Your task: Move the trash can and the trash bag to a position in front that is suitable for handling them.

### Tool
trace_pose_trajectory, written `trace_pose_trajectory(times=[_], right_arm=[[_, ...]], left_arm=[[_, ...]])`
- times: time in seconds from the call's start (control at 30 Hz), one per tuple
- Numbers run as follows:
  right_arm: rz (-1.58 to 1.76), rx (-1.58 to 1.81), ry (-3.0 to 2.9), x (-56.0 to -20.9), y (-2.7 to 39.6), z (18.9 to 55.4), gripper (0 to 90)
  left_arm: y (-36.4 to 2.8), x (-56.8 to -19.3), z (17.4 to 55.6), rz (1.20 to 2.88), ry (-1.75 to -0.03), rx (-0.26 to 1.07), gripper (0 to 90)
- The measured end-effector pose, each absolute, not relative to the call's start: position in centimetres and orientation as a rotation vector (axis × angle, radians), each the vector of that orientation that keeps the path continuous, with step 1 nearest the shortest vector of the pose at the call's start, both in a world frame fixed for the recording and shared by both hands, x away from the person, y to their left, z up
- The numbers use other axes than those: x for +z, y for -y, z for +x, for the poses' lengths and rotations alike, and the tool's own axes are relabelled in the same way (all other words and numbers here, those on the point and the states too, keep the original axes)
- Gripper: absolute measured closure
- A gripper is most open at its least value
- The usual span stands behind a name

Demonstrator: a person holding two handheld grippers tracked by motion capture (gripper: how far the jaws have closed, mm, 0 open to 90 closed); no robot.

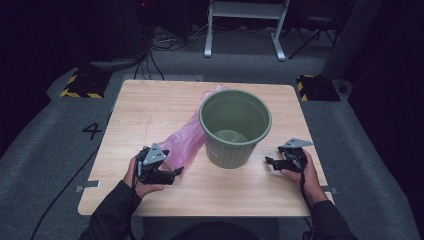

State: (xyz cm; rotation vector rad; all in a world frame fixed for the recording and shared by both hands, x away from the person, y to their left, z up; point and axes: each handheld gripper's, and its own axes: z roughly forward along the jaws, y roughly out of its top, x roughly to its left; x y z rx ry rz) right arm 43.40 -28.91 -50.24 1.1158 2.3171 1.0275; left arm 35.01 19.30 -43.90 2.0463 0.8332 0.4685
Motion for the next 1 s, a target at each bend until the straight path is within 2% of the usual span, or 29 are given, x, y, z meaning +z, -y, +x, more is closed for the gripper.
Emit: trace_pose_trajectory(times=[0.2,0.33,0.4,0.43,0.53,0.7,0.77,0.83,0.93,1.0], right_arm=[[1.122,1.028,-2.318,-50.2,28.9,43.4,24.2],[1.112,1.029,-2.321,-50.2,28.9,43.4,23.6],[1.109,1.028,-2.323,-50.2,28.9,43.4,23.1],[1.104,1.030,-2.325,-50.2,28.8,43.3,22.4],[1.101,1.071,-2.333,-50.1,28.6,43.1,20.5],[1.013,1.183,-2.330,-48.7,26.9,41.9,18.6],[0.971,1.214,-2.332,-48.3,26.1,41.4,18.7],[0.935,1.242,-2.331,-47.8,25.3,40.9,18.7],[0.879,1.283,-2.334,-47.3,24.2,40.4,19.0],[0.866,1.297,-2.327,-47.1,23.8,40.3,19.7]], left_arm=[[-22.6,-41.6,35.9,1.958,-0.884,0.598,21.7],[-25.2,-41.4,38.2,1.916,-0.929,0.598,21.7],[-25.8,-41.6,39.0,1.905,-0.953,0.575,21.8],[-26.6,-42.3,40.3,1.887,-0.978,0.497,21.8],[-27.4,-44.5,42.9,1.884,-1.029,0.369,21.7],[-26.1,-46.5,44.7,1.968,-1.023,0.315,23.0],[-25.5,-46.8,44.8,1.991,-0.986,0.287,26.5],[-24.7,-47.1,44.7,2.028,-0.936,0.283,35.4],[-23.6,-47.7,44.5,2.064,-0.874,0.221,41.5],[-22.8,-48.1,44.2,2.113,-0.837,0.218,48.8]])
